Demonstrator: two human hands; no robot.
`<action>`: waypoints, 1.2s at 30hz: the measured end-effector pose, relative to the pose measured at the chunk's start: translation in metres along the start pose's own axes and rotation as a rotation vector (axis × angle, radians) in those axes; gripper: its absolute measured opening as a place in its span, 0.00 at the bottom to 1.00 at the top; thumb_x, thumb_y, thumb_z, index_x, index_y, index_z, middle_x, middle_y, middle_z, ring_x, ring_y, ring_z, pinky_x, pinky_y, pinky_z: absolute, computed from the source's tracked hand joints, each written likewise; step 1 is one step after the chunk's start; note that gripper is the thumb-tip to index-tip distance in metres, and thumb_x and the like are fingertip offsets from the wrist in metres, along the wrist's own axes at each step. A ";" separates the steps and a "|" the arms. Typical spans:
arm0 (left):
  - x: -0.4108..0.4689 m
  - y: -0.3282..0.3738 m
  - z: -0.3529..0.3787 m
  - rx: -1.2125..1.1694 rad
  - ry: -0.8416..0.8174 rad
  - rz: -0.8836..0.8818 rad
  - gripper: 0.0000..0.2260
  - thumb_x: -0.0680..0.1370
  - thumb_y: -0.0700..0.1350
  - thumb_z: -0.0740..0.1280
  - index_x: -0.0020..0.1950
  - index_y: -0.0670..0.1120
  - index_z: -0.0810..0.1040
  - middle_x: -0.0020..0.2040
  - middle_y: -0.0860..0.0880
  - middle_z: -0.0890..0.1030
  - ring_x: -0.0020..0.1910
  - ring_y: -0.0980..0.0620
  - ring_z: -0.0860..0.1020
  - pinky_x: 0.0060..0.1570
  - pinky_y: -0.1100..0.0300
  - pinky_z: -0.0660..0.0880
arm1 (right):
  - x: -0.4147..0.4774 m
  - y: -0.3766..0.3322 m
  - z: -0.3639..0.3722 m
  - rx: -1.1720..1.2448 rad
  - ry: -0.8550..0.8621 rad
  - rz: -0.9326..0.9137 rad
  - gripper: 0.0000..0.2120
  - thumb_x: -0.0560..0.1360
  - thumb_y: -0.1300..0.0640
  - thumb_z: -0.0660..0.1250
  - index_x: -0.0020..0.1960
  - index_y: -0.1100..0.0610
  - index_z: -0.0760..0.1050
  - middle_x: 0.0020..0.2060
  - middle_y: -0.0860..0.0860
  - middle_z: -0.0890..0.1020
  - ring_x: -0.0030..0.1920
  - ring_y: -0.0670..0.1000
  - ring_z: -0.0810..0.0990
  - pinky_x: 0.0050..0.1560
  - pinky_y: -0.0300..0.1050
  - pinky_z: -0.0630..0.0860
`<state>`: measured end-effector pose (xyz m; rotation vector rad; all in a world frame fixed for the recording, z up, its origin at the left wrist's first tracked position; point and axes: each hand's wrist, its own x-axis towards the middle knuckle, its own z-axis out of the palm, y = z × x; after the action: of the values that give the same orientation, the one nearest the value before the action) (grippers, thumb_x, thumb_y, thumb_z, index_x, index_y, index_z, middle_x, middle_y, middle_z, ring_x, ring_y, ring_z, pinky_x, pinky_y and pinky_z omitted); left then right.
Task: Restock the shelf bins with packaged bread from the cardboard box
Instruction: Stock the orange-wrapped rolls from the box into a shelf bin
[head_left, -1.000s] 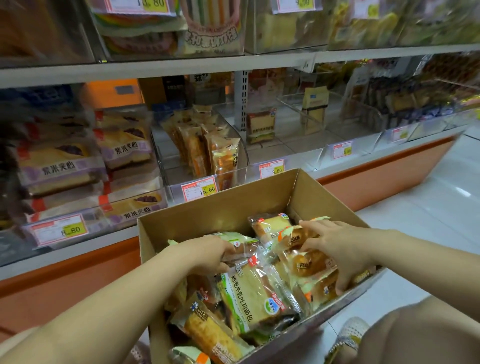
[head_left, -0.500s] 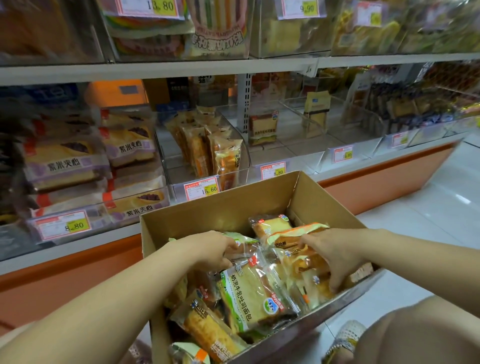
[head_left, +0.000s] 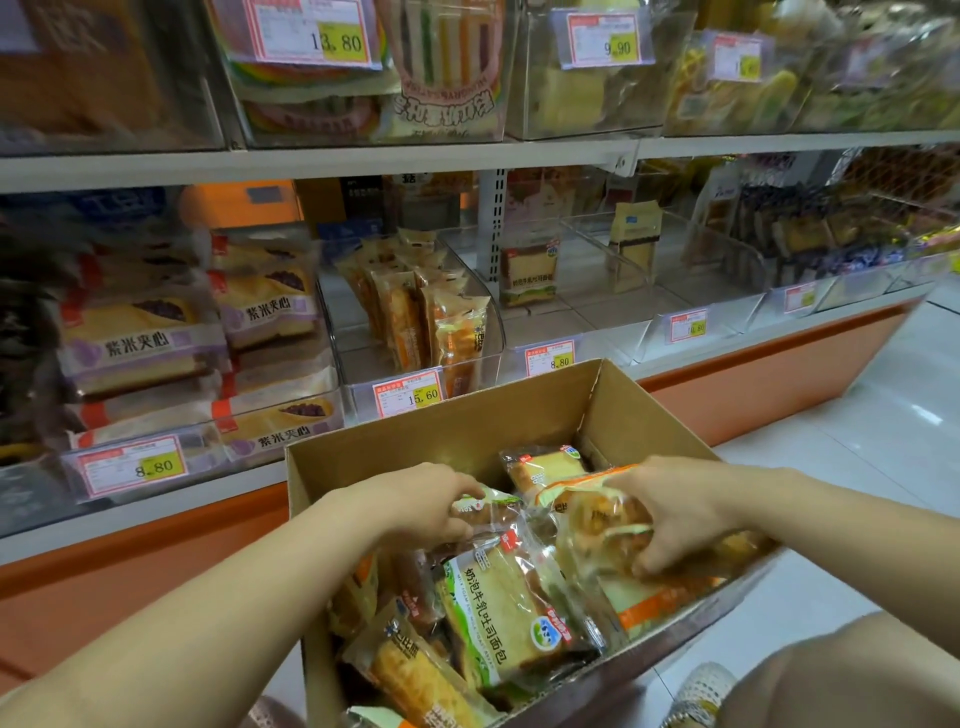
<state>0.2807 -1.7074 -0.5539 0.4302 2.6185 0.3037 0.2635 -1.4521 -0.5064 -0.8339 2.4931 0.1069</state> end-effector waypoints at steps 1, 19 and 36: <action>-0.002 0.001 -0.004 -0.019 0.023 0.024 0.22 0.78 0.53 0.65 0.72 0.55 0.66 0.67 0.51 0.73 0.62 0.52 0.73 0.60 0.58 0.71 | -0.001 -0.001 -0.007 0.098 0.046 0.000 0.20 0.63 0.45 0.76 0.50 0.50 0.73 0.41 0.43 0.80 0.42 0.46 0.78 0.45 0.40 0.75; -0.035 -0.002 -0.080 -0.625 0.999 0.144 0.30 0.75 0.43 0.71 0.72 0.60 0.63 0.61 0.59 0.77 0.58 0.63 0.76 0.57 0.71 0.72 | 0.067 -0.072 -0.117 0.677 0.838 -0.376 0.27 0.65 0.53 0.78 0.60 0.49 0.71 0.50 0.41 0.81 0.51 0.38 0.79 0.53 0.33 0.75; 0.055 -0.072 -0.108 -0.489 0.626 -0.354 0.27 0.80 0.42 0.60 0.78 0.48 0.54 0.68 0.42 0.72 0.63 0.44 0.74 0.58 0.57 0.70 | 0.208 -0.052 -0.152 0.459 0.589 -0.239 0.30 0.67 0.48 0.76 0.67 0.49 0.71 0.60 0.45 0.78 0.60 0.45 0.75 0.61 0.43 0.72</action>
<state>0.1647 -1.7698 -0.5039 -0.3512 2.9821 1.0623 0.0848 -1.6409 -0.4714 -1.0553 2.7300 -0.8744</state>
